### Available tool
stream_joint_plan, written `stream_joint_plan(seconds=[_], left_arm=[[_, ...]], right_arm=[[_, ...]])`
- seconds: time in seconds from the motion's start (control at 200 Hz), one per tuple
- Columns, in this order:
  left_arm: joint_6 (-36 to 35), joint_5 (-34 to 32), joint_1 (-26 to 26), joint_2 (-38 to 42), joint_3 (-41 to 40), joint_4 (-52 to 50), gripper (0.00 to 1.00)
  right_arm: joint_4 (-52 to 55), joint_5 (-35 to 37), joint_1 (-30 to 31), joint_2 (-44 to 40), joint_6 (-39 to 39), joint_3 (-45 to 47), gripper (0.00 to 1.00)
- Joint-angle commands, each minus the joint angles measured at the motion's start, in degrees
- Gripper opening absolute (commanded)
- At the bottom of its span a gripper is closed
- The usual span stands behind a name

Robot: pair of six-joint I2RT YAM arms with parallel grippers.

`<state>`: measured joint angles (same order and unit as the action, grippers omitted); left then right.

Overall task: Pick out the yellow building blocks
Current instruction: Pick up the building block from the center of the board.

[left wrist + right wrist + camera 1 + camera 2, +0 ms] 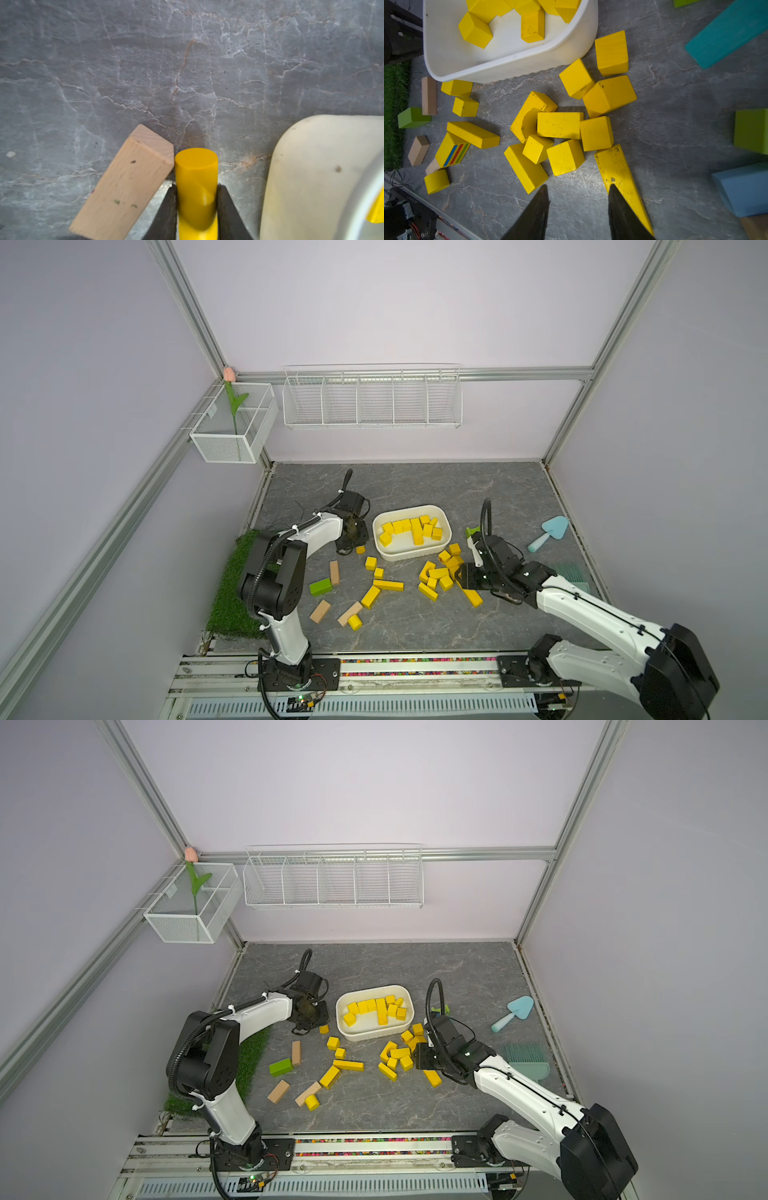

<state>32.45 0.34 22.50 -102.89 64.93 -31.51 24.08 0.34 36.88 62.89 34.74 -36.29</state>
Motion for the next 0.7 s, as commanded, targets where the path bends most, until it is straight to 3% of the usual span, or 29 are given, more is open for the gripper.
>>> stream_joint_plan(seconds=[0.0, 0.095, 0.275, 0.405, 0.695], left_arm=[[-0.16, 0.41, -0.28, -1.41, 0.10, -2.60, 0.42], [-0.12, 0.33, -0.35, -2.86, 1.31, -3.71, 0.43], [-0.12, 0.21, -0.35, -2.31, 1.00, -3.42, 0.28], [-0.15, 0.35, -0.35, -0.57, -0.38, -2.10, 0.23], [-1.51, 1.28, 0.08, 5.57, -2.35, -1.16, 0.23]], right_arm=[[-0.61, -0.34, -0.31, -0.67, 0.77, 0.94, 0.48], [-0.61, -0.28, -0.34, -0.92, 0.86, 1.04, 0.48], [-0.70, -0.34, -0.41, -0.93, 0.91, 1.05, 0.48], [-0.72, -0.39, -0.41, -0.89, 0.85, 1.05, 0.49], [-0.78, -0.42, -0.51, -1.10, 0.93, 1.22, 0.48]])
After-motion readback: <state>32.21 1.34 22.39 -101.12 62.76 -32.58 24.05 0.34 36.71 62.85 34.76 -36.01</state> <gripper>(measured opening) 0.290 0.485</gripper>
